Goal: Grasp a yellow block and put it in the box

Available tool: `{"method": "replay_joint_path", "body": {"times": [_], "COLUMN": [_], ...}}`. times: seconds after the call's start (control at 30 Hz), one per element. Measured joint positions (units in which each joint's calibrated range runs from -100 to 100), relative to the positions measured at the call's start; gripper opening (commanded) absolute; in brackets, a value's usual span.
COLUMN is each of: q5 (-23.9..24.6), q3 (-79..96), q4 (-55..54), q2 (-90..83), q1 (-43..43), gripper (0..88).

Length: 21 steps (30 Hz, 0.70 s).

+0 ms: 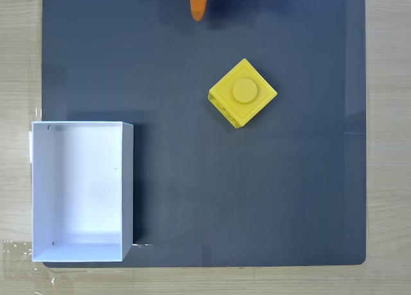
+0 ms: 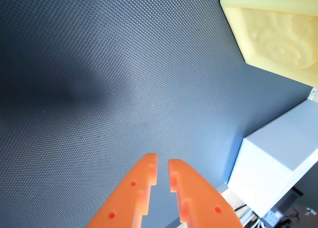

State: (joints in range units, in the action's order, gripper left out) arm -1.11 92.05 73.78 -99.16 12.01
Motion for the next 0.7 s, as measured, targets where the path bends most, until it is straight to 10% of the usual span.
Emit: {"method": "replay_joint_path", "body": {"times": [0.7], "q5": [-0.2], "q3": [-30.0], "q4": [-5.9], "q2": [39.2], "q1": [-14.9], "gripper": [3.5]}}
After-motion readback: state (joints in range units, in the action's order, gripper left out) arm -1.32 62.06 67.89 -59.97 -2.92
